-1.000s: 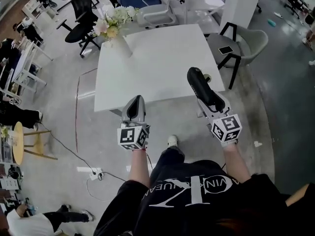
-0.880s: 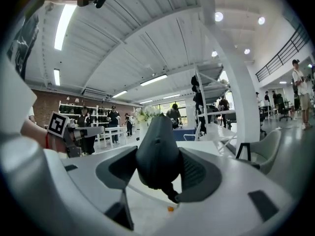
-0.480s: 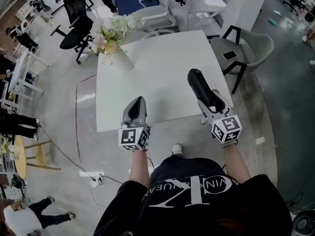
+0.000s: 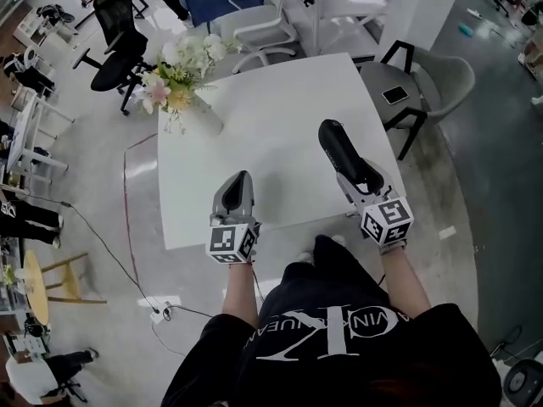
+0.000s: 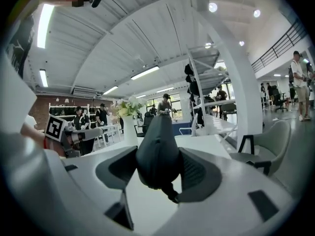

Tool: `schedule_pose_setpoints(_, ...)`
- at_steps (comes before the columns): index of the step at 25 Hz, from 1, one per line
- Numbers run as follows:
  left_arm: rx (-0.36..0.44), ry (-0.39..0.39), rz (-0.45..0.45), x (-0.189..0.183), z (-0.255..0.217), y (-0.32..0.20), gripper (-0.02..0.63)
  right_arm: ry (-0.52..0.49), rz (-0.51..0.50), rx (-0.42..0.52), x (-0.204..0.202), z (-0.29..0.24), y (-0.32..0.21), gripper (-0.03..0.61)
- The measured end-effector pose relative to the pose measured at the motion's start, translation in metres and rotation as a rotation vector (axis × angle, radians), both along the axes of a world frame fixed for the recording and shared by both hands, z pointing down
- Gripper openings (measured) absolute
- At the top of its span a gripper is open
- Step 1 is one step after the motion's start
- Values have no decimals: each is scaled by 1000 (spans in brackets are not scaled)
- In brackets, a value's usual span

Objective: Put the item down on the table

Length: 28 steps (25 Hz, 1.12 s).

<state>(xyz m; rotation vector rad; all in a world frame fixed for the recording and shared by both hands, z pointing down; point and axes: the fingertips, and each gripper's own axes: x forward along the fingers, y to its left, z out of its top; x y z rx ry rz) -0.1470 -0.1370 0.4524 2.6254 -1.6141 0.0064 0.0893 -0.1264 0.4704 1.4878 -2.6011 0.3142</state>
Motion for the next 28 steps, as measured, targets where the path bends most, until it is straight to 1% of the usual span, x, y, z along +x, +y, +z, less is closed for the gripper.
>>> schedule_pose_setpoints(6, -38, -1, 11, 16, 16, -29, 11, 12, -29, -64, 5, 21, -38, 262)
schedule_pose_setpoints(9, -52, 0, -8, 18, 19, -45, 12, 28, -65, -102, 3, 34, -58, 262)
schedule_pose_setpoints(15, -72, 4, -66, 12, 29, -79, 12, 53, -142, -140, -7, 50, -98, 262)
schedule_pose_setpoints(19, -102, 11, -88, 12, 45, -90, 12, 71, -180, -184, -13, 65, -117, 262)
schedule_pose_setpoints(23, -128, 2, -89, 14, 58, -95, 12, 77, -201, -229, -22, 79, -131, 262)
schedule_pose_setpoints(28, -163, 14, -117, 10, 71, -99, 12, 94, -239, -294, -39, 97, -147, 262)
